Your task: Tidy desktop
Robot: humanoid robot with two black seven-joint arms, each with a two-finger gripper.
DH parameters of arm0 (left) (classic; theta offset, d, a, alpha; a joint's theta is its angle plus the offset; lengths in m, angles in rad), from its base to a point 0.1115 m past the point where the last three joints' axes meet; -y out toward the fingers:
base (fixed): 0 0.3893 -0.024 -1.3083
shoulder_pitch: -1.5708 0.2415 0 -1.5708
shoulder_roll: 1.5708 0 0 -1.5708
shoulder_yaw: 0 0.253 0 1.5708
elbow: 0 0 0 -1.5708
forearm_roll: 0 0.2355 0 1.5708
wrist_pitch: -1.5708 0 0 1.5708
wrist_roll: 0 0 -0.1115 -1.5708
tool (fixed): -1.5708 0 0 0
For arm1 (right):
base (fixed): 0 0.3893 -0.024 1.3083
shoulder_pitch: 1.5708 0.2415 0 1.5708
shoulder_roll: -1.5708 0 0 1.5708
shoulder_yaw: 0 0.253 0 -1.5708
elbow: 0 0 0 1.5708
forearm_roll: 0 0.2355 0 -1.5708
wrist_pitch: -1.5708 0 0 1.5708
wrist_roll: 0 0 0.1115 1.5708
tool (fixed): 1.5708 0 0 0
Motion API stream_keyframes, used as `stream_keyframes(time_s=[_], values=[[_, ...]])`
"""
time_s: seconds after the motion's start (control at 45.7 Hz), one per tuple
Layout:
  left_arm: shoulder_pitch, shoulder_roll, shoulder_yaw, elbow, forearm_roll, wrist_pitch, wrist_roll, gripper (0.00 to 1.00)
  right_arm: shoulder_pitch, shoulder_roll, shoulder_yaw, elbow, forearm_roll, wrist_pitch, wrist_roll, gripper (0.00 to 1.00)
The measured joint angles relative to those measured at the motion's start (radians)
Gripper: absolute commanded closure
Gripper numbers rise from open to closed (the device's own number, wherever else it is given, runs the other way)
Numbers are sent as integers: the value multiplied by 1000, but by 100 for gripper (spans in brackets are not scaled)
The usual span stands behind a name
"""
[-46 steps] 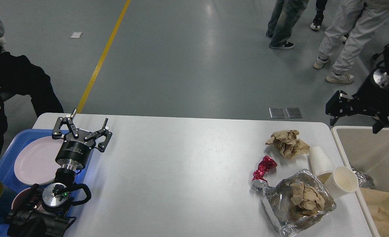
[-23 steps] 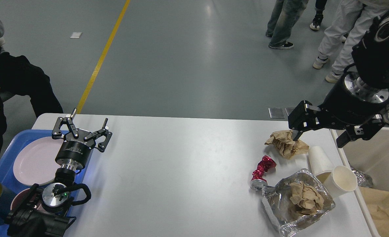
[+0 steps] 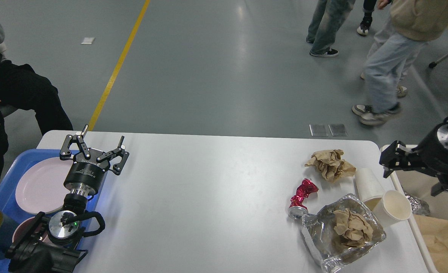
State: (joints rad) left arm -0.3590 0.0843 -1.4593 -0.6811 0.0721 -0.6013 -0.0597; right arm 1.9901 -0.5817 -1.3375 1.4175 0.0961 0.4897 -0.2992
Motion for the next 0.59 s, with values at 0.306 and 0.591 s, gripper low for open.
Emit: stream_keyframes(time_s=[0.306, 0.591], values=[[0, 0, 0, 0, 0, 0, 0, 3, -495, -33, 219, -333, 8, -81, 0, 7], [0, 0, 1, 0, 0, 0, 0, 3, -680, -19, 343, -505, 10, -88, 0, 47]])
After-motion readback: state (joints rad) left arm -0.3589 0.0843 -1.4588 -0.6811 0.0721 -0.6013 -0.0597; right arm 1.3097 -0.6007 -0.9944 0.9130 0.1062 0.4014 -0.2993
